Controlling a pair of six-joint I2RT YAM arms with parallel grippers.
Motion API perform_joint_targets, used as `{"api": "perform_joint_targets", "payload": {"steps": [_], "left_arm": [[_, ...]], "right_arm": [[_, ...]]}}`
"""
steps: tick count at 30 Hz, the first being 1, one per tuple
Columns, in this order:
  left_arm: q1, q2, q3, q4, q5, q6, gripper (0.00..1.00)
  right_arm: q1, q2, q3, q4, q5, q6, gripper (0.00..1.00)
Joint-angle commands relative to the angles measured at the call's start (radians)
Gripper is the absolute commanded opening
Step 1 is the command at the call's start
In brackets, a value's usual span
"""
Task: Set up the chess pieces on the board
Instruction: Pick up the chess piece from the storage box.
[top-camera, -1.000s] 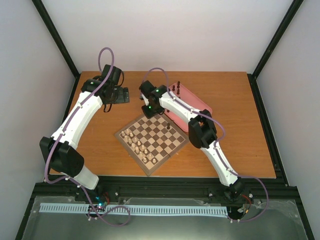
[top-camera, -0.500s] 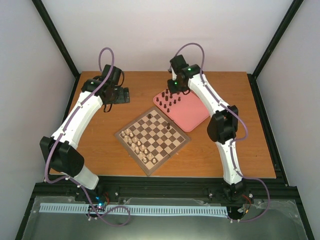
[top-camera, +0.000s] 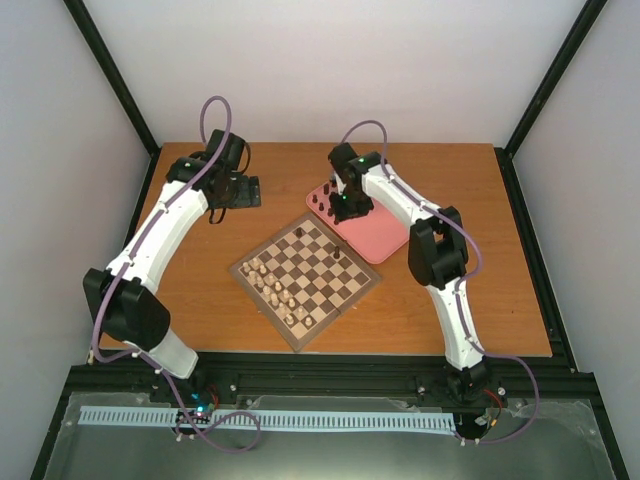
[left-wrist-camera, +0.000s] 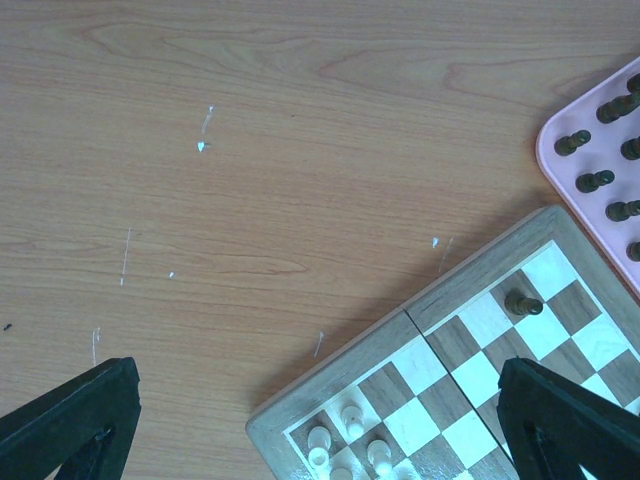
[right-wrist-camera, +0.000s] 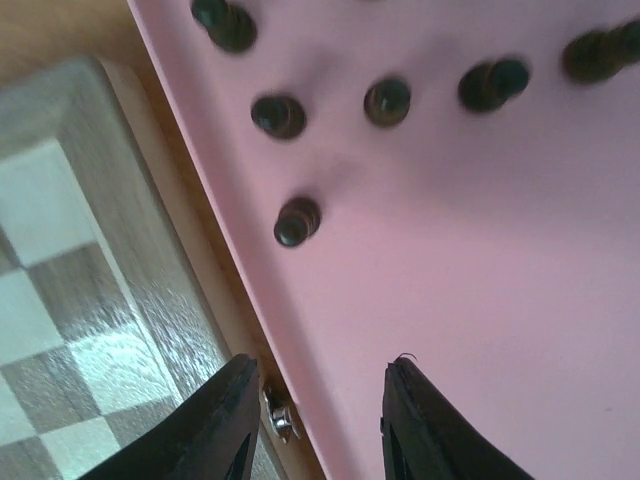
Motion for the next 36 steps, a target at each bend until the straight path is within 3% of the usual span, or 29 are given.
{"api": "perform_joint_targets", "payload": {"steps": [1, 22, 36], "left_arm": [[0.007, 0.012, 0.020, -0.006, 0.007, 0.015, 1.00], [0.008, 0.019, 0.022, -0.009, -0.010, 0.023, 1.00], [0.008, 0.027, 0.030, -0.012, -0.009, 0.028, 1.00]], "right_arm": [[0.015, -0.041, -0.069, 0.021, -0.022, 0.015, 0.35], [0.021, 0.115, 0.098, 0.019, -0.041, -0.010, 0.37], [0.021, 0.172, 0.119, 0.013, -0.046, -0.011, 0.37]]}}
